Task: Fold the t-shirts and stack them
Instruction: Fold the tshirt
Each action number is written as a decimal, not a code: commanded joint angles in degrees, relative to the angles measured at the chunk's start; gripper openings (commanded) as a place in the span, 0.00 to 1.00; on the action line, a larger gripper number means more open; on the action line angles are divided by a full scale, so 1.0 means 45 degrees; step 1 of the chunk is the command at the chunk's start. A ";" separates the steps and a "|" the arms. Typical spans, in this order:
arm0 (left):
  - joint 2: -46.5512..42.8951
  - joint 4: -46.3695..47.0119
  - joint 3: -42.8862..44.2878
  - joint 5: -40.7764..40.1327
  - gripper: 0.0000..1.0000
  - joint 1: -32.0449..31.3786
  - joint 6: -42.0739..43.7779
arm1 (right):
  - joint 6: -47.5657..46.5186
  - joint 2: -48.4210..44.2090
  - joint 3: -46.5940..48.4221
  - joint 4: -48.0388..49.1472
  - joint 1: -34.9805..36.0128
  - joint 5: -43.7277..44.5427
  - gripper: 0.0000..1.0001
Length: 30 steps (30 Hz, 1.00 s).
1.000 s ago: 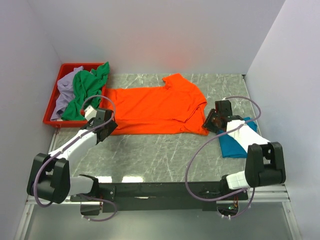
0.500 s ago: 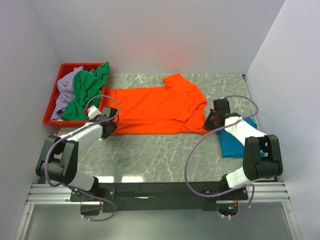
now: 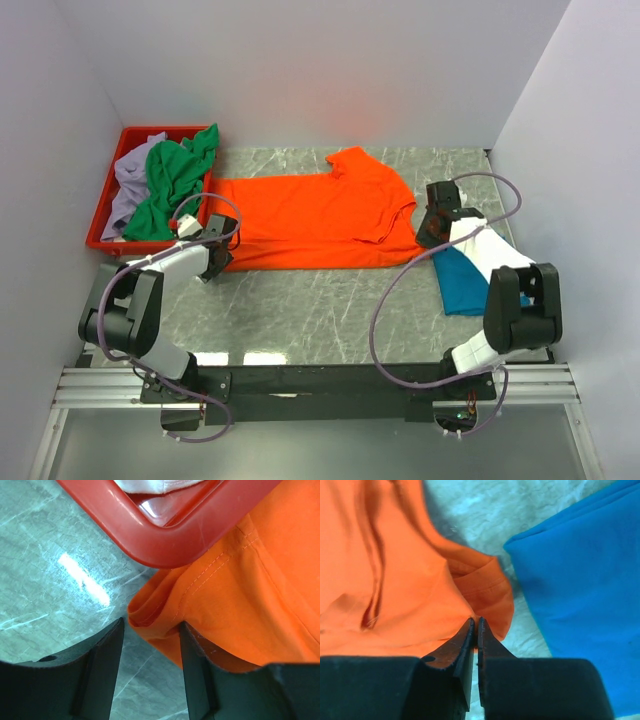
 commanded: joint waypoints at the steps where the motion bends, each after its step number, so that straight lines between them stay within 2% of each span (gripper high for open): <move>1: -0.0206 -0.0072 0.0401 -0.0348 0.54 -0.0040 0.0049 | -0.0385 0.0786 0.0514 -0.0505 0.0165 0.1076 0.10; 5: -0.0440 -0.0014 0.0381 -0.0075 0.54 -0.0040 0.0147 | -0.0269 0.1198 0.0456 -0.0447 0.0244 0.0999 0.37; 8: -0.0772 0.0045 0.0401 0.0082 0.54 -0.0040 0.0186 | 0.0005 0.0654 0.0126 -0.0291 0.0205 0.0630 0.48; 11: -0.1124 0.0026 0.0440 0.0277 0.54 -0.0040 0.0264 | 0.0317 -0.0479 -0.0401 -0.0212 0.0050 0.0492 0.54; 14: -0.1573 -0.0013 0.0382 0.0394 0.54 -0.0040 0.0303 | 0.0805 -0.1787 -0.1258 0.0002 -0.0184 0.0199 0.55; 19: -0.2296 0.0064 0.0128 0.0511 0.54 -0.0040 0.0362 | 0.2385 -0.3700 -0.3756 0.1735 -0.0966 -0.2142 0.52; 22: -0.2550 0.0279 -0.0028 0.0725 0.55 -0.0040 0.0401 | 0.3245 -0.3899 -0.4562 0.2850 -0.1318 -0.3471 0.47; 25: -0.2804 0.0572 -0.0068 0.0883 0.54 -0.0040 0.0518 | 0.4124 -0.4191 -0.5421 0.3962 -0.2157 -0.4213 0.46; 30: -0.2688 0.0670 0.0108 0.1058 0.54 -0.0040 0.0655 | 0.5121 -0.4369 -0.6360 0.5080 -0.2783 -0.4587 0.45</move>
